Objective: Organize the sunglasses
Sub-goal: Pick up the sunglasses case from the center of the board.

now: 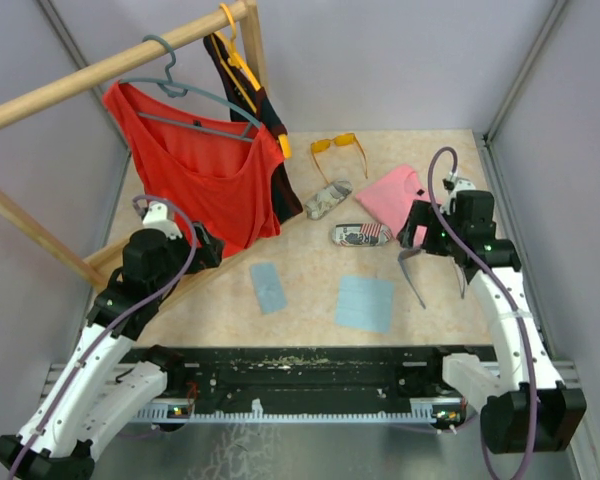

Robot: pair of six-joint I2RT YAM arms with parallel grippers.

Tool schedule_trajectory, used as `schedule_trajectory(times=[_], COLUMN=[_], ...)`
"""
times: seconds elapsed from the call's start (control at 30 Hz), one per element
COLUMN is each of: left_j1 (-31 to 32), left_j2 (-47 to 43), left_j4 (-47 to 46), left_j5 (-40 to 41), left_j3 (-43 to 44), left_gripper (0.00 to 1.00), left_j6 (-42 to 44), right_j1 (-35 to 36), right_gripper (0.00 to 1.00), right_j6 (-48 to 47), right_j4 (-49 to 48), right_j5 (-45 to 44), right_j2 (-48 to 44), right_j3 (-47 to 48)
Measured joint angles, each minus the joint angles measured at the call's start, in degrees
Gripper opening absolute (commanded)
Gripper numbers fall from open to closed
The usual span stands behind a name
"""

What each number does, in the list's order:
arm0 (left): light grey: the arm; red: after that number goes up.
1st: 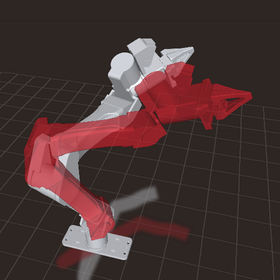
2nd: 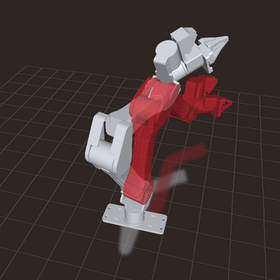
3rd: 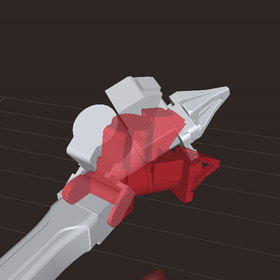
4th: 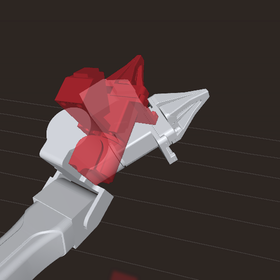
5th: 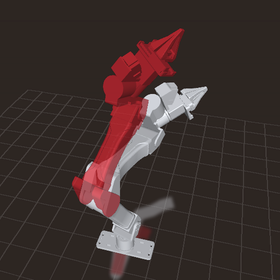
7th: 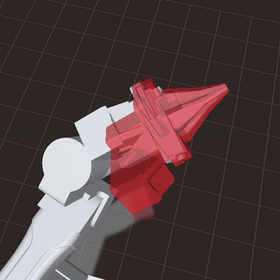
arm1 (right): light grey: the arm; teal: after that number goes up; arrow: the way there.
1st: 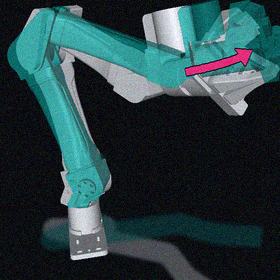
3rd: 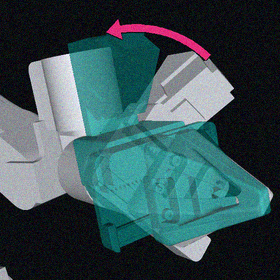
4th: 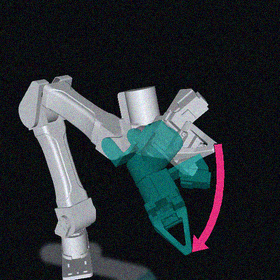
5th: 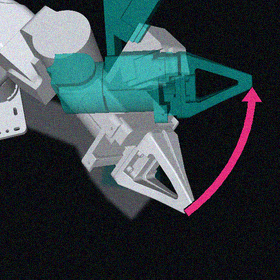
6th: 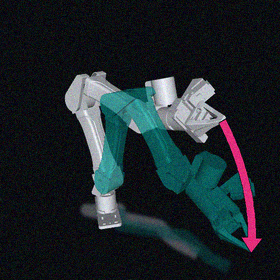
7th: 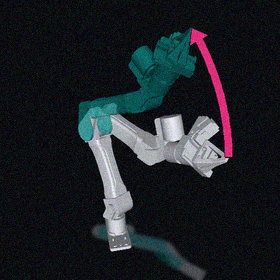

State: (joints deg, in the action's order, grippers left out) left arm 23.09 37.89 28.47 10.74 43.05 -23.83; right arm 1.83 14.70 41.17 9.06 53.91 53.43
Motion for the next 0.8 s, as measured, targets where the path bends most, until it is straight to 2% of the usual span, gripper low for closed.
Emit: schedule_trajectory(times=[0.27,0.4,0.47,0.57,0.8], left_j1=[0.0,0.0,0.0,0.0,-0.1], left_j2=[0.0,0.0,0.0,0.0,0.0], left_j4=[0.2,0.3,0.3,0.3,0.3], left_j5=[-0.7,-0.7,-0.7,-0.7,-0.9], left_j3=[0.0,0.1,0.1,0.1,0.1], left_gripper=[1.0,1.0,1.0,1.0,1.0], left_j6=[2.8,3.7,4.2,4.7,5.7], right_j1=[2.5,10.6,13.7,15.8,18.4], right_gripper=[0.95,0.93,0.93,0.93,0.93], right_j6=[-2.3,-7.0,-9.9,-14.5,-28.5], right_j4=[-11.5,-24.3,-27.1,-28.0,-20.6], right_j5=[3.6,0.1,-0.2,1.4,4.8], right_j2=[5.5,5.1,5.7,9.8,24.1], right_j3=[-0.3,-4.2,-5.4,-4.0,5.9])
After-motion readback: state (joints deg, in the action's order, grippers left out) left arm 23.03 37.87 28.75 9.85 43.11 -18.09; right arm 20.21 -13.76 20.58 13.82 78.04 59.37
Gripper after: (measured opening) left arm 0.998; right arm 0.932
